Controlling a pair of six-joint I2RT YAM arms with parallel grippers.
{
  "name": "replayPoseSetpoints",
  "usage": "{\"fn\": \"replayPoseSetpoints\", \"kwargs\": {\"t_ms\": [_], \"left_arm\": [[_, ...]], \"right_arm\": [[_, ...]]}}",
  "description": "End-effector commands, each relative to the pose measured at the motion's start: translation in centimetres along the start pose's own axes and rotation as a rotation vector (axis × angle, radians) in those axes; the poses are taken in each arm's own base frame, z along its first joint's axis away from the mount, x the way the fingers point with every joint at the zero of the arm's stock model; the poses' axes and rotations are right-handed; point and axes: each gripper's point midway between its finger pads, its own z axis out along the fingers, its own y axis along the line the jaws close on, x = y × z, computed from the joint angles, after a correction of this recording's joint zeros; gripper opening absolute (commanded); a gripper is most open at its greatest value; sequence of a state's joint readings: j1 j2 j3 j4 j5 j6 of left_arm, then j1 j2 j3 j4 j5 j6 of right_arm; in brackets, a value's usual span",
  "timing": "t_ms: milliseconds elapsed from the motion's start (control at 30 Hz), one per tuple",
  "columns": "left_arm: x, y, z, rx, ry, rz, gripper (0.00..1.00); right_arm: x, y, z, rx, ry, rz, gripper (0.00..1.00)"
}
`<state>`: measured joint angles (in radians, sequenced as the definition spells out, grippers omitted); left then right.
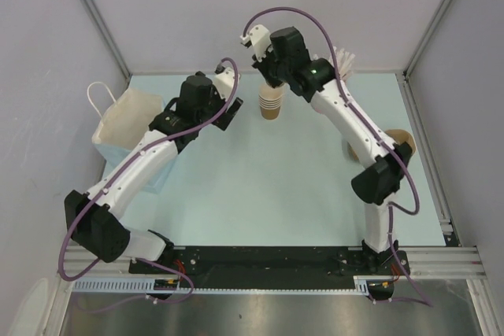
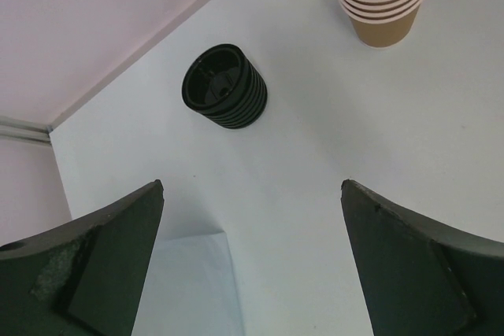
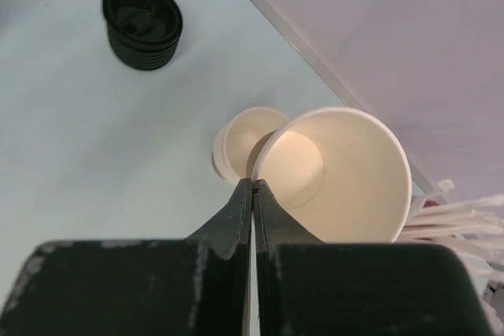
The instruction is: Pack the takeout coffee
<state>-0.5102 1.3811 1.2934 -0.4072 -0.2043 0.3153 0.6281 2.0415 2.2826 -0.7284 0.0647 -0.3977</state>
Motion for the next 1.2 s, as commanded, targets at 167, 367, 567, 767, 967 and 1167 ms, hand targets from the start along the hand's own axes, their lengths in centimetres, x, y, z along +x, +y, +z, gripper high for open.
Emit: {"fn": "replayPoseSetpoints", "kwargs": {"t_ms": [167, 367, 567, 767, 967, 1167], "left_arm": [[-2.1, 3.0, 2.1, -0.080, -0.018, 0.072, 1.00], [-0.8, 3.0, 6.2, -0.089, 0.034, 0.102, 0.99], [0.5, 3.6, 10.7, -0.122, 0.076, 0.134, 1.00], [0.9, 4.9, 13.1, -0.146, 0.085, 0.182, 1.00], [2.6, 5.7, 15.6, -0.122, 0.124, 0.181, 0.99], [3.6, 5.4, 17.1, -0.070, 0.136, 0.181, 0.96]], "right_arm": [[3.5, 5.9, -10.6, -0.149, -0.002, -0.120, 0.00], [10.2, 10.3, -10.0, -0.276, 0.068, -0.099, 0.00], [14.5, 13.5, -7.8, -0.383, 0.138, -0.060, 0.00], [16.9, 15.3, -5.9, -0.442, 0.191, -0.047, 0.00], [17.5, 16.5, -5.9, -0.491, 0.194, -0.043, 0.00], [18.9, 17.4, -6.1, -0.518, 0.219, -0.069, 0.04]]}}
